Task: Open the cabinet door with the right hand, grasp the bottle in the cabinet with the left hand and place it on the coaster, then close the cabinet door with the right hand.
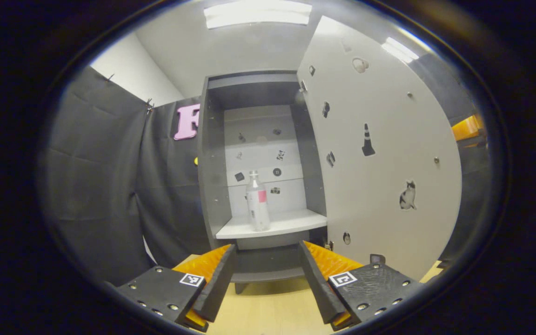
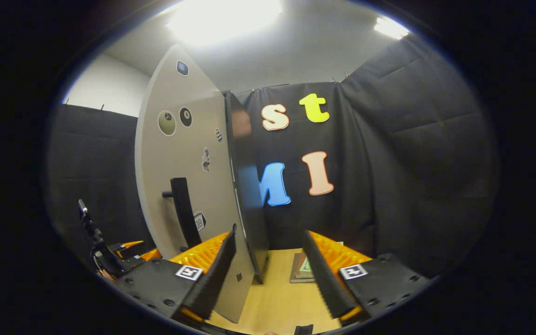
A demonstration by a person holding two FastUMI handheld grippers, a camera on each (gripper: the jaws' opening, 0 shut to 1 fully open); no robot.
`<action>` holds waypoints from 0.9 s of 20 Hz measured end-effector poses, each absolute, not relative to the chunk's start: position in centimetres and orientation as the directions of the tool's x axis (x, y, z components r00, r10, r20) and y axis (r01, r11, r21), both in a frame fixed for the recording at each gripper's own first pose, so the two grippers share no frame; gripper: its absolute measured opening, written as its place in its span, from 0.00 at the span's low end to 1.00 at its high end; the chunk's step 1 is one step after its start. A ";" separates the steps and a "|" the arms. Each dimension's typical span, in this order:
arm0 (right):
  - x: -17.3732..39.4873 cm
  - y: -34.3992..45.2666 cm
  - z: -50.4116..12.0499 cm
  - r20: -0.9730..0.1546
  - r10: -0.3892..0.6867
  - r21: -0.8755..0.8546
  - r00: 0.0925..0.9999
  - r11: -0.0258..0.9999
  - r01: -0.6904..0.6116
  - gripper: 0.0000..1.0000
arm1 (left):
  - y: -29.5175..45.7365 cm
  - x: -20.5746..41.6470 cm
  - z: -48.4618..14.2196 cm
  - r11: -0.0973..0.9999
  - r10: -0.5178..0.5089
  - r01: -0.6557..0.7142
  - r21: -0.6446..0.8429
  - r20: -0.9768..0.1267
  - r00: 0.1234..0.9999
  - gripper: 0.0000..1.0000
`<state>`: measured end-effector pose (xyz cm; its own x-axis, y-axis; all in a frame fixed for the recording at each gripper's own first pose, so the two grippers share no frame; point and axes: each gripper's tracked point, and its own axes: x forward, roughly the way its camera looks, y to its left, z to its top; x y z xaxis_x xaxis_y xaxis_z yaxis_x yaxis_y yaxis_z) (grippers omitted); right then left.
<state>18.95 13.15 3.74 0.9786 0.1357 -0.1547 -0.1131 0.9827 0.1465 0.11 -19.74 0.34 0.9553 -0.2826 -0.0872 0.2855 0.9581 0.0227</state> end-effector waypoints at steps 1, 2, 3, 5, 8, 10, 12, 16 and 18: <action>19.8 12.0 2.8 -0.159 0.082 0.110 0.984 0.992 -0.065 0.93 | -19.8 1.3 0.8 0.956 -0.289 0.292 0.019 -0.080 0.954 0.83; 20.2 11.3 2.5 -0.165 0.045 0.086 0.985 0.996 -0.031 0.98 | -20.0 2.5 1.4 0.955 -0.294 0.296 0.016 -0.071 0.953 0.80; 20.5 11.1 2.1 -0.173 0.025 0.078 0.985 0.997 -0.012 0.98 | -19.9 3.7 2.0 0.954 -0.297 0.298 0.014 -0.061 0.953 0.80; 21.0 11.3 1.5 -0.190 0.023 0.092 0.981 0.996 -0.006 0.98 | -20.1 6.4 3.3 0.953 -0.301 0.302 0.000 -0.040 0.953 0.80; 21.9 10.1 0.8 -0.205 -0.021 0.094 0.979 0.995 0.041 0.98 | -20.1 10.7 4.5 0.947 -0.318 0.316 -0.061 -0.031 0.948 0.83; 22.5 9.8 0.4 -0.213 -0.053 0.104 0.976 0.992 0.077 0.98 | -20.0 13.5 5.0 0.941 -0.330 0.326 -0.091 -0.031 0.944 0.82; 23.0 9.5 -0.3 -0.229 -0.079 0.120 0.970 0.987 0.109 0.98 | -19.7 16.0 5.2 0.939 -0.336 0.332 -0.093 -0.030 0.941 0.80; 23.5 8.7 -1.6 -0.263 -0.142 0.115 0.954 0.977 0.177 0.98 | -20.4 19.8 4.2 0.930 -0.362 0.357 -0.087 -0.045 0.931 0.80; 23.8 8.3 -2.1 -0.281 -0.175 0.113 0.944 0.970 0.213 0.98 | -20.9 21.4 3.0 0.924 -0.377 0.369 -0.103 -0.066 0.924 0.80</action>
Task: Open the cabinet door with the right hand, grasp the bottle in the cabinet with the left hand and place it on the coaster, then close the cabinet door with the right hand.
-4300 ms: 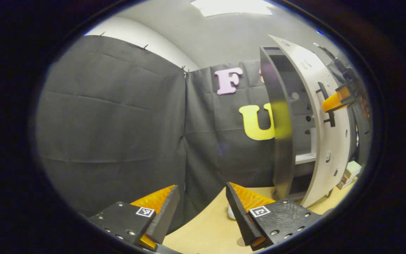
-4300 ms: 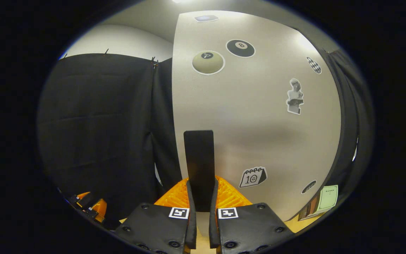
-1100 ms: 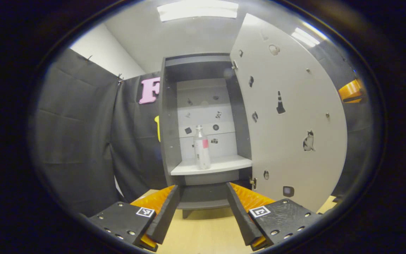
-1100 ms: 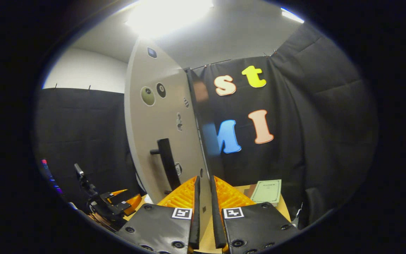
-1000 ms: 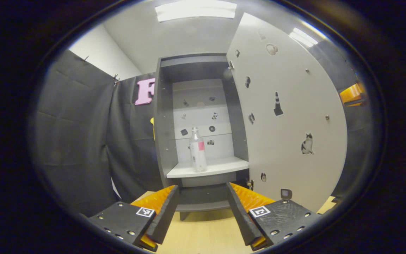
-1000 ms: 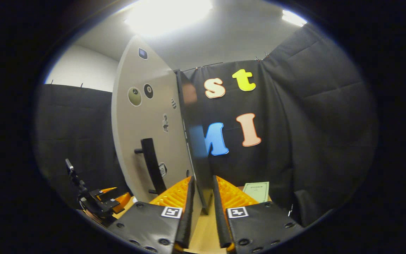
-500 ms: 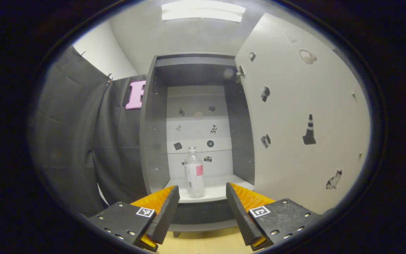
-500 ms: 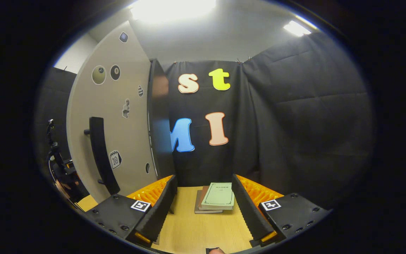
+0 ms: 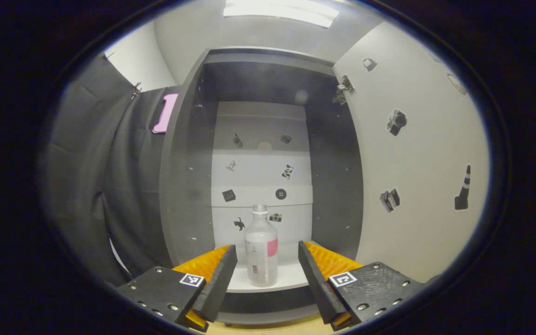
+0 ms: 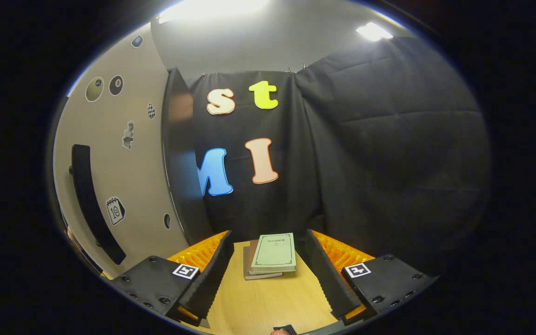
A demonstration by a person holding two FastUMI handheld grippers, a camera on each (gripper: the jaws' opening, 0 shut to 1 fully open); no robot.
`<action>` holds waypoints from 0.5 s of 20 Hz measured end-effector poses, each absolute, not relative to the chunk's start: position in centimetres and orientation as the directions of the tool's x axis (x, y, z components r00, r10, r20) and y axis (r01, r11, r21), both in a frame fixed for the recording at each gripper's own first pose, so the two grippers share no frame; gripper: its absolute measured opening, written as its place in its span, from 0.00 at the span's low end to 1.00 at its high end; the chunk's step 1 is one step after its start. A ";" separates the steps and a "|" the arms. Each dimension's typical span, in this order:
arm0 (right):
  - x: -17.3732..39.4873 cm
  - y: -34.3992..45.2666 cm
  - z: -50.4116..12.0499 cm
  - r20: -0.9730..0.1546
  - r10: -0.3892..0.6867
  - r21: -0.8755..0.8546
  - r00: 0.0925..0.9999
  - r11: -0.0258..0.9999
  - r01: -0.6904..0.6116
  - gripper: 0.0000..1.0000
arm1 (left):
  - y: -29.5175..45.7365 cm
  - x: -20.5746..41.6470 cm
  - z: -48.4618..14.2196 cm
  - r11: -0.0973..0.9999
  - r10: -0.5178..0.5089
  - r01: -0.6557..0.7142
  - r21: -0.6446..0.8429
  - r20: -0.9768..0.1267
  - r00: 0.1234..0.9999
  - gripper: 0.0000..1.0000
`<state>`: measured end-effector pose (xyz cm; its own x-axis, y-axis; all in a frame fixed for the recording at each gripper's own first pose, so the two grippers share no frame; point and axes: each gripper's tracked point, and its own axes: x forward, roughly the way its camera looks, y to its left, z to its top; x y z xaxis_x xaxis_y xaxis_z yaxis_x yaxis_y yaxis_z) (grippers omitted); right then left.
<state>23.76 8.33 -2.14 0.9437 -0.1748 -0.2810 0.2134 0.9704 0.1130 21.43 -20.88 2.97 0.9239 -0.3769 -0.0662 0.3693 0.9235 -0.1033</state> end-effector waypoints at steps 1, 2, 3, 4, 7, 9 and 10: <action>23.8 8.2 -2.4 -0.287 -0.191 0.107 0.939 0.967 0.230 0.98 | -21.2 22.1 2.4 0.921 -0.382 0.374 -0.110 -0.073 0.921 0.80; 23.9 8.1 -2.6 -0.291 -0.205 0.102 0.935 0.965 0.243 0.98 | -21.3 23.0 1.9 0.919 -0.386 0.377 -0.114 -0.076 0.919 0.82; 24.0 8.2 -2.8 -0.294 -0.216 0.097 0.931 0.962 0.254 0.98 | -21.5 23.7 1.5 0.918 -0.389 0.380 -0.116 -0.078 0.918 0.82; 24.1 8.2 -3.0 -0.299 -0.225 0.093 0.927 0.960 0.263 0.98 | -21.8 24.5 1.1 0.917 -0.391 0.381 -0.115 -0.082 0.917 0.82; 24.5 8.4 -3.6 -0.307 -0.256 0.080 0.917 0.953 0.292 0.98 | -21.9 26.8 -0.6 0.916 -0.396 0.386 -0.107 -0.099 0.913 0.82; 24.9 8.6 -4.0 -0.315 -0.275 0.076 0.908 0.947 0.313 0.98 | -22.3 28.0 -1.8 0.912 -0.406 0.395 -0.108 -0.116 0.907 0.80; 25.0 8.7 -4.2 -0.319 -0.283 0.075 0.904 0.944 0.322 0.98 | -22.4 28.5 -2.2 0.911 -0.409 0.397 -0.108 -0.123 0.904 0.80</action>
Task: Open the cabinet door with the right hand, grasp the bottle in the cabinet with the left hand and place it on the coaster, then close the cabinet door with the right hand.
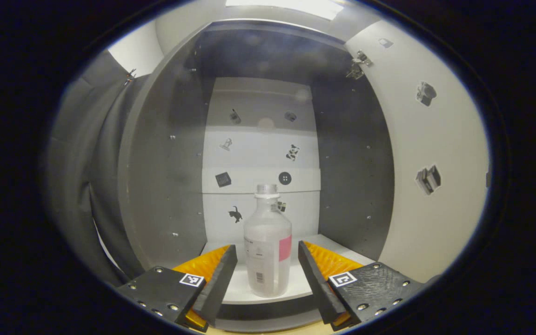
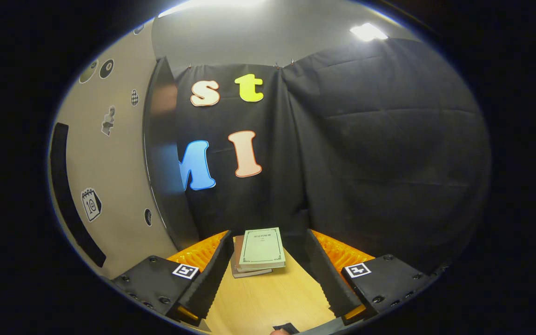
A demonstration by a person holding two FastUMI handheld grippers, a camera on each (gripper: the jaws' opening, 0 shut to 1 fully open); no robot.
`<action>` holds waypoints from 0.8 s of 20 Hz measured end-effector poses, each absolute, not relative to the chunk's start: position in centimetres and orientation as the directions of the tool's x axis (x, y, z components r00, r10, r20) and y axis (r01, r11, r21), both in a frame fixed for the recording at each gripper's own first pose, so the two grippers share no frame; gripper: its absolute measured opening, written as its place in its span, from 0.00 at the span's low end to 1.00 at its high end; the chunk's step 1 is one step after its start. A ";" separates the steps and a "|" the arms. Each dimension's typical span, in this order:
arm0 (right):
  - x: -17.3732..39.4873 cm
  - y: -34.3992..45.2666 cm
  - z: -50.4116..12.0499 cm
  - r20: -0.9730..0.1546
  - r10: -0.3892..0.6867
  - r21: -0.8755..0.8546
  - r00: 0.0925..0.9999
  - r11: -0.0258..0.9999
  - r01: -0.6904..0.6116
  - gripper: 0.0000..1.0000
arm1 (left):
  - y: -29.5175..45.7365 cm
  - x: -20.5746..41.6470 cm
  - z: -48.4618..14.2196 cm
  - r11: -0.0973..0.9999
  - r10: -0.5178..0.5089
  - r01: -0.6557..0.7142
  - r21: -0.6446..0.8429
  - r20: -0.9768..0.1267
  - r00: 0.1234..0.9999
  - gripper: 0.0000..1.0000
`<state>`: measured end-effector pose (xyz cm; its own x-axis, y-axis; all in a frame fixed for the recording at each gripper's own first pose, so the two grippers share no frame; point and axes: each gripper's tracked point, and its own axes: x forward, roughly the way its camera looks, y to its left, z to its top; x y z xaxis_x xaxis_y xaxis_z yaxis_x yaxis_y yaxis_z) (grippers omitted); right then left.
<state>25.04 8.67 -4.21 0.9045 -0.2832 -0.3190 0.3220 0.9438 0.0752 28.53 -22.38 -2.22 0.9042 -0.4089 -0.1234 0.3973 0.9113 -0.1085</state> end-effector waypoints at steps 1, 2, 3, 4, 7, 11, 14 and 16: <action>25.1 8.9 -4.4 -0.322 -0.291 0.074 0.901 0.941 0.330 0.98 | -22.6 29.0 -2.6 0.909 -0.413 0.401 -0.111 -0.128 0.901 0.82; 25.2 9.0 -4.6 -0.325 -0.296 0.072 0.898 0.939 0.336 0.98 | -22.8 29.5 -2.9 0.907 -0.419 0.406 -0.114 -0.129 0.899 0.80; 25.4 9.3 -4.7 -0.329 -0.302 0.068 0.895 0.938 0.341 0.98 | -23.0 30.1 -3.3 0.906 -0.421 0.407 -0.116 -0.131 0.898 0.82; 25.5 9.5 -4.9 -0.334 -0.305 0.064 0.892 0.937 0.344 0.98 | -23.1 30.1 -3.4 0.904 -0.424 0.410 -0.119 -0.132 0.896 0.80; 25.6 10.0 -4.9 -0.337 -0.314 0.046 0.888 0.936 0.349 0.98 | -23.1 30.7 -4.1 0.903 -0.427 0.413 -0.121 -0.146 0.892 0.80; 25.7 10.4 -4.6 -0.333 -0.309 0.037 0.891 0.940 0.339 0.98 | -23.4 31.4 -5.5 0.901 -0.432 0.414 -0.128 -0.179 0.884 0.82; 25.8 10.3 -4.4 -0.332 -0.301 0.041 0.894 0.942 0.332 0.98 | -22.9 31.3 -5.3 0.902 -0.429 0.412 -0.125 -0.177 0.886 0.73; 25.6 10.3 -4.2 -0.331 -0.293 0.045 0.897 0.945 0.325 0.98 | -22.2 31.0 -4.8 0.908 -0.416 0.399 -0.127 -0.168 0.894 0.72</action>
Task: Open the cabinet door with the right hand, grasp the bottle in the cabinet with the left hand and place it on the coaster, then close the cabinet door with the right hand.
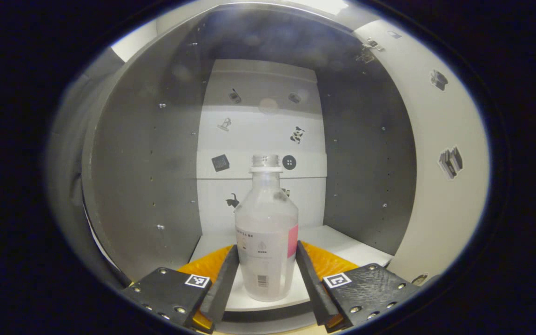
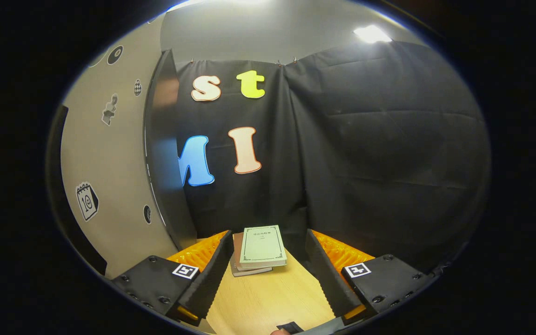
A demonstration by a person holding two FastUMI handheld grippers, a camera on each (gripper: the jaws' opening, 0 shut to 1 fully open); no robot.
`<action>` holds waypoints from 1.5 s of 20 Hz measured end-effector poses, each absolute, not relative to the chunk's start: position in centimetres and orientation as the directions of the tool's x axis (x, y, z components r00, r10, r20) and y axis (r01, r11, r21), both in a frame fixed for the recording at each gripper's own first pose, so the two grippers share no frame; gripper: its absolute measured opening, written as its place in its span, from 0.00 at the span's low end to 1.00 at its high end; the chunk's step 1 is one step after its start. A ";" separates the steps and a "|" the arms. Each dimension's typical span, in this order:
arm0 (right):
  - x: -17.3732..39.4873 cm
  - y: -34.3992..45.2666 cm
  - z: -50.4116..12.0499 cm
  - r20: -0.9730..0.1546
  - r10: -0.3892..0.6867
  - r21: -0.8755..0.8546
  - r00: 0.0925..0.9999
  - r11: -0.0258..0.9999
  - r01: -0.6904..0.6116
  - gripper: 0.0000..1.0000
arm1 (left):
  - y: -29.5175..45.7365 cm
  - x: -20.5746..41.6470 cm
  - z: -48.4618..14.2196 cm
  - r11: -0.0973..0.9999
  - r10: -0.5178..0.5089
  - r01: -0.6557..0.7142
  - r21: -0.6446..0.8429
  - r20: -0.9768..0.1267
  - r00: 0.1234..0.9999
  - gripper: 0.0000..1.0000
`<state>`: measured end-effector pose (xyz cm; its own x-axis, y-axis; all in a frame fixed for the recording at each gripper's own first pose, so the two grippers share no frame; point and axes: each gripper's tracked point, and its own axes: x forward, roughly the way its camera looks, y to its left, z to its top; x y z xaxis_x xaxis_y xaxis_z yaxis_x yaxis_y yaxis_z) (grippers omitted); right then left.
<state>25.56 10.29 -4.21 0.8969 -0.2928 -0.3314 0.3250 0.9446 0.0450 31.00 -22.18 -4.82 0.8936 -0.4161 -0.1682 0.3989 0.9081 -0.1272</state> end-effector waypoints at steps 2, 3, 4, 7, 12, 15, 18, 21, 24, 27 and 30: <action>25.5 10.3 -4.1 -0.330 -0.285 0.043 0.900 0.948 0.316 0.98 | -21.5 30.5 -4.1 0.912 -0.405 0.386 -0.138 -0.148 0.902 0.73; 25.5 10.3 -4.1 -0.329 -0.280 0.043 0.902 0.949 0.311 0.98 | -21.1 30.1 -3.6 0.913 -0.400 0.382 -0.142 -0.138 0.906 0.73; 25.6 10.3 -3.9 -0.328 -0.273 0.045 0.904 0.952 0.304 0.98 | -20.7 29.6 -3.3 0.915 -0.396 0.377 -0.143 -0.133 0.909 0.73; 25.4 10.7 -3.6 -0.322 -0.245 0.053 0.914 0.960 0.276 0.98 | -19.3 28.3 -2.3 0.924 -0.374 0.358 -0.135 -0.123 0.919 0.72; 25.4 11.7 -3.5 -0.322 -0.193 0.058 0.927 0.973 0.223 0.98 | -16.0 25.4 -0.9 0.937 -0.337 0.323 -0.130 -0.102 0.936 0.72; 25.2 12.6 -3.5 -0.321 -0.156 0.065 0.934 0.980 0.186 0.98 | -13.5 23.5 -0.5 0.949 -0.303 0.291 -0.121 -0.098 0.948 0.72; 24.9 13.4 -3.5 -0.323 -0.120 0.064 0.939 0.987 0.149 0.98 | -10.5 21.2 -0.4 0.962 -0.260 0.249 -0.113 -0.097 0.961 0.71; 24.5 14.1 -3.6 -0.323 -0.093 0.060 0.942 0.991 0.118 0.98 | -7.7 19.3 -0.8 0.972 -0.217 0.205 -0.112 -0.111 0.970 0.71; 24.3 14.7 -3.5 -0.314 -0.067 0.062 0.947 0.994 0.091 0.98 | -4.9 17.3 -1.4 0.982 -0.168 0.155 -0.109 -0.129 0.977 0.71; 24.1 15.1 -3.4 -0.307 -0.053 0.057 0.950 0.996 0.074 0.98 | -2.5 15.1 -2.5 0.986 -0.132 0.115 -0.120 -0.146 0.981 0.73; 24.0 15.3 -3.3 -0.303 -0.036 0.052 0.952 0.997 0.054 0.98 | -0.2 13.0 -3.9 0.989 -0.101 0.083 -0.121 -0.158 0.982 0.75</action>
